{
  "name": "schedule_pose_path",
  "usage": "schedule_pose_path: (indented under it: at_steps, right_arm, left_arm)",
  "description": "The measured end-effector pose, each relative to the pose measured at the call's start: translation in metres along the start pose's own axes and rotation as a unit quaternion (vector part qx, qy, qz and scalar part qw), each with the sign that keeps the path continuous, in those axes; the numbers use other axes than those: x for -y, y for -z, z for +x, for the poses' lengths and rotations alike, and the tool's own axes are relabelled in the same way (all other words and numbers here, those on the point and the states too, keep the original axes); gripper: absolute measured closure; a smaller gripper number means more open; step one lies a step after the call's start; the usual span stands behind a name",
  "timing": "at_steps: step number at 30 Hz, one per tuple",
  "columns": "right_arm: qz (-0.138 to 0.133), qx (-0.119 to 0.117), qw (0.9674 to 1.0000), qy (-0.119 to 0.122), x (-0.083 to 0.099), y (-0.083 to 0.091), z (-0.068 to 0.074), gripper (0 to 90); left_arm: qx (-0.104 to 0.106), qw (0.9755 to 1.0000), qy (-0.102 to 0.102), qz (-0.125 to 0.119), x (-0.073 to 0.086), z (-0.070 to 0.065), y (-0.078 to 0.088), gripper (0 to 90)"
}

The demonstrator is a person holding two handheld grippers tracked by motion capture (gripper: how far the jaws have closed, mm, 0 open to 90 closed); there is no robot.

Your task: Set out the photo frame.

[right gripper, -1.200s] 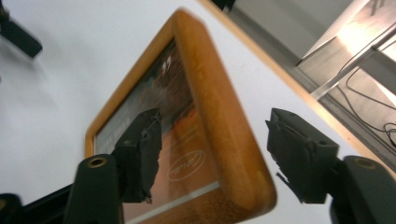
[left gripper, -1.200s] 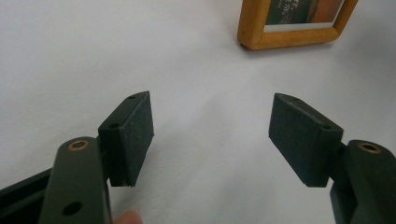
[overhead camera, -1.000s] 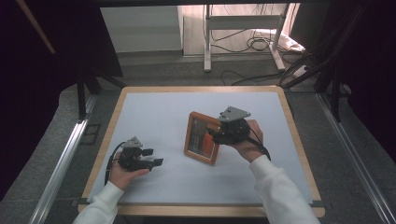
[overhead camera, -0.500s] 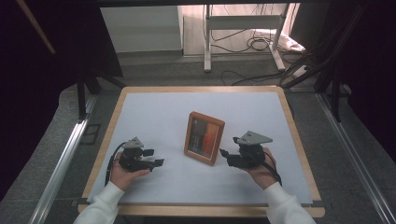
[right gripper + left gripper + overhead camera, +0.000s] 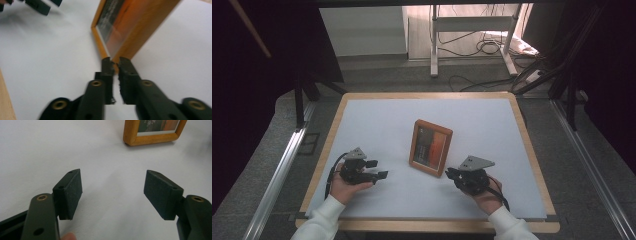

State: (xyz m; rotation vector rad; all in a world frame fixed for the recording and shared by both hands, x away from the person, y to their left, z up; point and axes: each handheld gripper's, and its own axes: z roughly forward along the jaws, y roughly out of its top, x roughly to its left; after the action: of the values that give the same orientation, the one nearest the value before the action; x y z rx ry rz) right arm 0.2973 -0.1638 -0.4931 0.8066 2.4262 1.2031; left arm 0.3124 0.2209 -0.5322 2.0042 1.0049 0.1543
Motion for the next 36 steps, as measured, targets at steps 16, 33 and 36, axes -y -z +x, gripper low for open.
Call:
schedule_pose_path:
  at_steps: [16, 33, 36]
  right_arm:
    - [0.052, -0.014, 0.997, 0.056, -0.002, -0.048, 0.029, 90.0]
    - [0.058, 0.004, 0.9972, 0.048, -0.002, -0.06, 0.016, 90.0]
    - [0.059, 0.005, 0.9971, 0.048, -0.001, -0.059, 0.014, 90.0]
  left_arm:
    - [0.003, 1.0, -0.003, 0.003, 0.0, -0.002, -0.002, 31.1]
    - [0.004, 1.0, -0.005, 0.004, 0.0, -0.002, -0.002, 31.0]
    - [0.004, 1.0, -0.005, 0.003, 0.0, -0.002, -0.001, 31.0]
